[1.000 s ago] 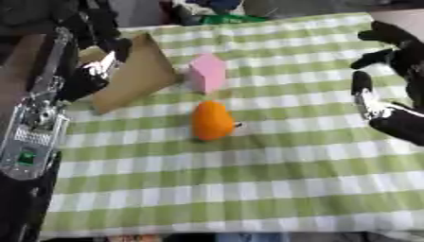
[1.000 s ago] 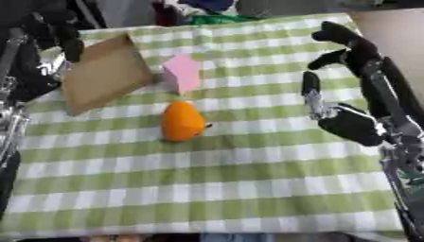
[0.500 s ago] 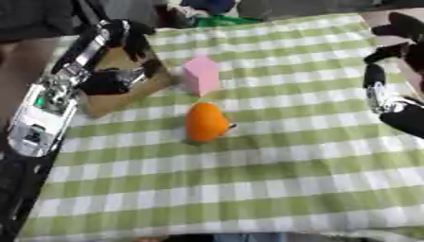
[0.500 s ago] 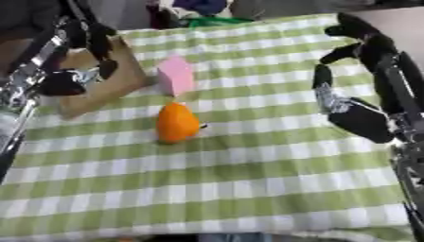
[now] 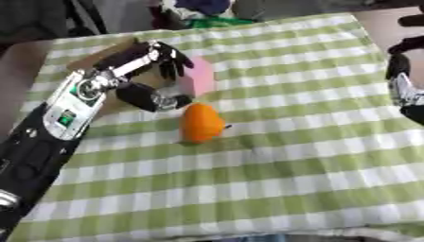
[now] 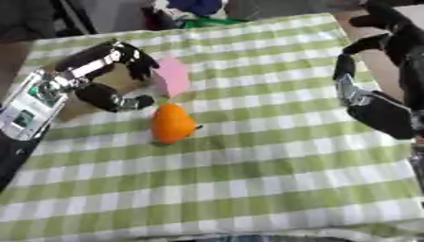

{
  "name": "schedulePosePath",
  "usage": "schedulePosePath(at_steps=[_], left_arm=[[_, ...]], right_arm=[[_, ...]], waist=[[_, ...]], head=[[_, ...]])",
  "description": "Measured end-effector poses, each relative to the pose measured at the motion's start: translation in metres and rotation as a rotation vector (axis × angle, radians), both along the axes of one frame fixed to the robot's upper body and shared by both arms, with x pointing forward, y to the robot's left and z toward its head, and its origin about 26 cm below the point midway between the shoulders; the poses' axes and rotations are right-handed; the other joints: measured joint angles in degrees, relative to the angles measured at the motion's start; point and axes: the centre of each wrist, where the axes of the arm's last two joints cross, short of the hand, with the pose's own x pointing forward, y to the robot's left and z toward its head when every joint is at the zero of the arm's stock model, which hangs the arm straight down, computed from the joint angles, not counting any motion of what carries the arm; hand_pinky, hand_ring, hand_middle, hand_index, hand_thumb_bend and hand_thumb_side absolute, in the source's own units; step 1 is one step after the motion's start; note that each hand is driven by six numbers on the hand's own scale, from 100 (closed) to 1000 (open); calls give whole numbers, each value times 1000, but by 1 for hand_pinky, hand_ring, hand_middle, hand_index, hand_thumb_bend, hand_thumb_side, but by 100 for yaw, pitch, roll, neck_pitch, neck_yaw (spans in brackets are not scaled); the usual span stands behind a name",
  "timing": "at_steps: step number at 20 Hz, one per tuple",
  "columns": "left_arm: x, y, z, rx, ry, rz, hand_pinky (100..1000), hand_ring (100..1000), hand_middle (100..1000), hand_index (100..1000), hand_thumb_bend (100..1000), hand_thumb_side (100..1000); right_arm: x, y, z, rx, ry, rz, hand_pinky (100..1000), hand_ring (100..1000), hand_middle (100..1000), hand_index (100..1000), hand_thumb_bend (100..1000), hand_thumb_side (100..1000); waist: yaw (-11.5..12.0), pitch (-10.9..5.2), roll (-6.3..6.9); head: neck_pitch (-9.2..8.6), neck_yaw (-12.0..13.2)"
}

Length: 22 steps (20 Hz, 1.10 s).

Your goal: Pick up objects on the table and place them in the box.

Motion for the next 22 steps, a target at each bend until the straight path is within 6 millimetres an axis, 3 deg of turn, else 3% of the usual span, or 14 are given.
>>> schedulePosePath(at_steps=[9,15,22], left_arm=[[4,-6,-10,154,57,-47,609,584,591,804,552,323],[6,-17,-15,188,52,-60,613,573,575,792,484,274],[9,-25,-24,280,51,-99,612,522,503,730,334,155]], right_arm=[[0,0,0,1,1,1,819,654,797,958,100,315],[0,0,0,1,1,3,819,654,798,958,100,318],[0,0,0,0,4,8,820,652,797,958,100,330]], waist=[[4,-1,3],[8,-5,2],[5,-10,2]], head=[[0,-1],[0,-2],[0,-2]])
